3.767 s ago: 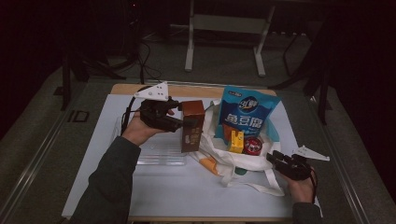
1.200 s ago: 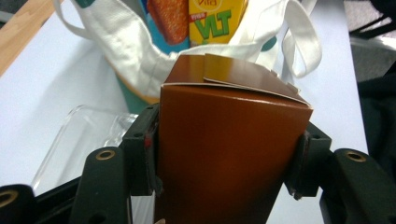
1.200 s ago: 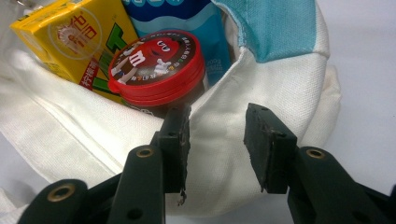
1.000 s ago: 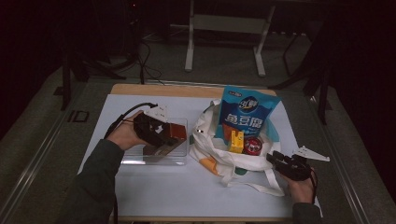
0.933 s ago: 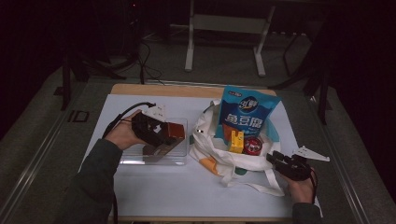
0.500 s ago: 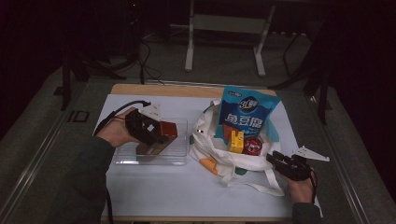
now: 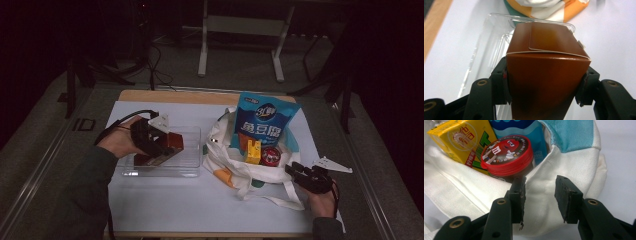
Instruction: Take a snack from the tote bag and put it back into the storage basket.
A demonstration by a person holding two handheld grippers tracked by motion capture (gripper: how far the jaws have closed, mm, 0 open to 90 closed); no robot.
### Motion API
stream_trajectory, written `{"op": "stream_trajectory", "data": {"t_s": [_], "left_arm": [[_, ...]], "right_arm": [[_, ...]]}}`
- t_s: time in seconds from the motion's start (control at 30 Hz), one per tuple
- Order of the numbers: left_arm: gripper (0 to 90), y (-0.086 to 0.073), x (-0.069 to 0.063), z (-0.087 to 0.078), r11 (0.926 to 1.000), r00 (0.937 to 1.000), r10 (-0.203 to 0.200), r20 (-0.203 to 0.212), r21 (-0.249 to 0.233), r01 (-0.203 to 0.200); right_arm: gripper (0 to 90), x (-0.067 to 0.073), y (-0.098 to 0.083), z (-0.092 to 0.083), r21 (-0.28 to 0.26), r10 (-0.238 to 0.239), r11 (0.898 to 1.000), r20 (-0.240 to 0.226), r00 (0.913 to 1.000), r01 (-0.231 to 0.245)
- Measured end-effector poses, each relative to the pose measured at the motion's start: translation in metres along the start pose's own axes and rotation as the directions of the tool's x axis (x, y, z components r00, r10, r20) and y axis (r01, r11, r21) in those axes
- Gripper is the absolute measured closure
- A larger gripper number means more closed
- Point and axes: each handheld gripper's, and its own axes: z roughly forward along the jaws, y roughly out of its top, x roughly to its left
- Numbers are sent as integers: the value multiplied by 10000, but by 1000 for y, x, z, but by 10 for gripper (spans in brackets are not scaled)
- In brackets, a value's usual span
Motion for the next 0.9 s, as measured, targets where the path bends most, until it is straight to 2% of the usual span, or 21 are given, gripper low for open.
{"op": "stream_trajectory", "data": {"t_s": [0.13, 0.23, 0.3, 0.33, 0.37, 0.43, 0.6, 0.77, 0.8, 0.87, 0.9], "left_arm": [[401, 0, 2, 11, 9985, 9978, -485, 442, -223, 495], [379, 0, 3, 23, 9948, 9908, -893, 1013, -395, 937], [371, 0, 2, 31, 9949, 9876, -915, 1276, -312, 963], [367, 0, 2, 31, 9949, 9876, -915, 1276, -312, 963], [366, 1, 1, 35, 9949, 9847, -923, 1477, -255, 971], [365, 4, 0, 39, 9956, 9839, -893, 1549, -126, 924], [353, 10, 0, 48, 9922, 9784, -1227, 1665, 5, 1244], [338, 14, -3, 61, 9900, 9762, -1403, 1656, 59, 1413], [338, 14, -4, 63, 9890, 9746, -1460, 1698, 25, 1477], [322, 15, -3, 66, 9847, 9650, -1678, 2015, -115, 1737], [312, 15, -3, 68, 9843, 9641, -1694, 2047, -147, 1761]], "right_arm": [[601, 0, 0, 0, -2, -7, 10000, -12, 10000, 7], [601, 0, 0, 0, -2, -9, 10000, -17, 10000, 9], [601, 0, 0, -1, -6, -2, 10000, -22, 10000, 2], [601, 0, 0, -1, -6, -2, 10000, -22, 10000, 2], [601, 0, 0, -1, 2, 13, 10000, -27, 10000, -13], [601, 0, 0, -1, 5, 9, 10000, -21, 10000, -9], [600, 0, 0, -1, 8, 6, 10000, -9, 10000, -6], [600, 0, 0, -1, 7, 6, 10000, -19, 10000, -6], [600, 0, 0, -1, 7, 6, 10000, -19, 10000, -6], [599, 0, 0, -1, 4, 18, 10000, -24, 10000, -18], [600, 0, 0, -1, 7, 14, 10000, -26, 10000, -14]]}}
